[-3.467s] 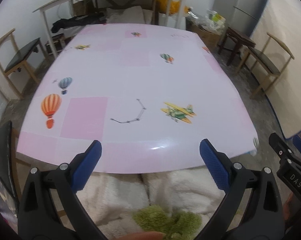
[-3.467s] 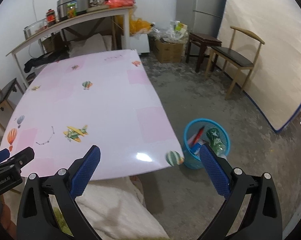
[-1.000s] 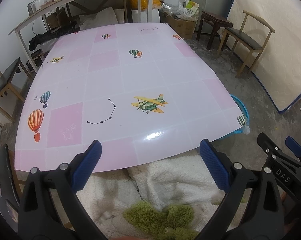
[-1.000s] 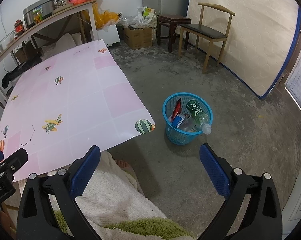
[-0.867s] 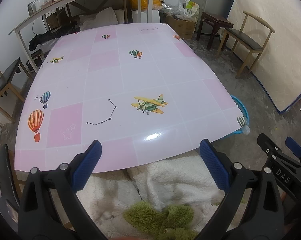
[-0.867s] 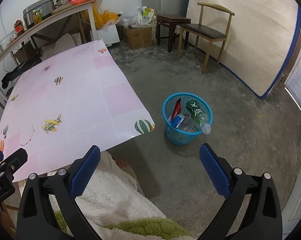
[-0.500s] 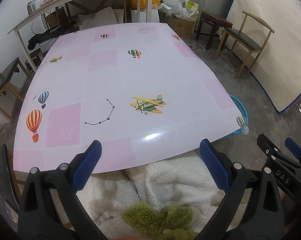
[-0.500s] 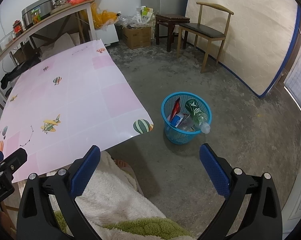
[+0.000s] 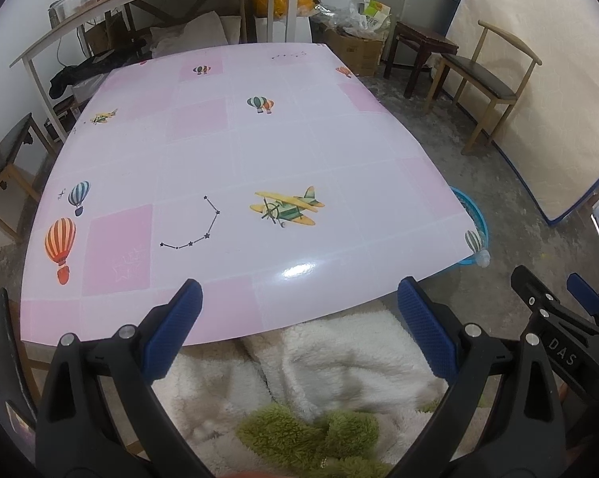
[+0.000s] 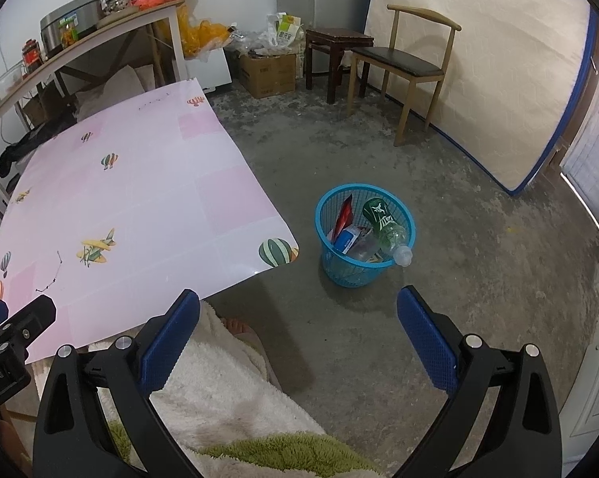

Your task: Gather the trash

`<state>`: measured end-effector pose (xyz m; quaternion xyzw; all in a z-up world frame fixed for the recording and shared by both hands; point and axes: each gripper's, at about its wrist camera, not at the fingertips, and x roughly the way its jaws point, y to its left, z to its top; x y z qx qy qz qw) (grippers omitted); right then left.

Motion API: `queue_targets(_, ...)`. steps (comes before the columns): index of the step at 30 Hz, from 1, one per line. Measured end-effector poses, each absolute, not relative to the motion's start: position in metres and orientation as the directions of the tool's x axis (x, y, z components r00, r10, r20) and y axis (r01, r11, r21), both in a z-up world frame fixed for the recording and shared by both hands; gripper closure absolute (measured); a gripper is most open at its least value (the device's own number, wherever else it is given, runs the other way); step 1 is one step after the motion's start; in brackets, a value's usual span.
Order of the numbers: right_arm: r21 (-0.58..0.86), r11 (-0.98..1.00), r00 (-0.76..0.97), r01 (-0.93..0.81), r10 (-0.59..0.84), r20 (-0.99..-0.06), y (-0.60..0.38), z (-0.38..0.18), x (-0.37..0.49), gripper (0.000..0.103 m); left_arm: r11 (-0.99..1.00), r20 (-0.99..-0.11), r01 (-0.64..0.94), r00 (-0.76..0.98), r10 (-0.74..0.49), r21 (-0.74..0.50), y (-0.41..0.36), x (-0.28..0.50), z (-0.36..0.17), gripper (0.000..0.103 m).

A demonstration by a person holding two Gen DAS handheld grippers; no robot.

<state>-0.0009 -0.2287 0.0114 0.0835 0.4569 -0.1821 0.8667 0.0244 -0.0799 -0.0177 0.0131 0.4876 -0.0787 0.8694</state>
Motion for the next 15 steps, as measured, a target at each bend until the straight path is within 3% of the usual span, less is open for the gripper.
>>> queue_targets(15,-0.019,0.918,0.511,0.397,-0.238,-0.826,-0.2290,0.0097,-0.0016,0.006,0.987,-0.854,0.150,0.506,-0.126,-0.057,-0.0787,0.0262,-0.0206,0.009)
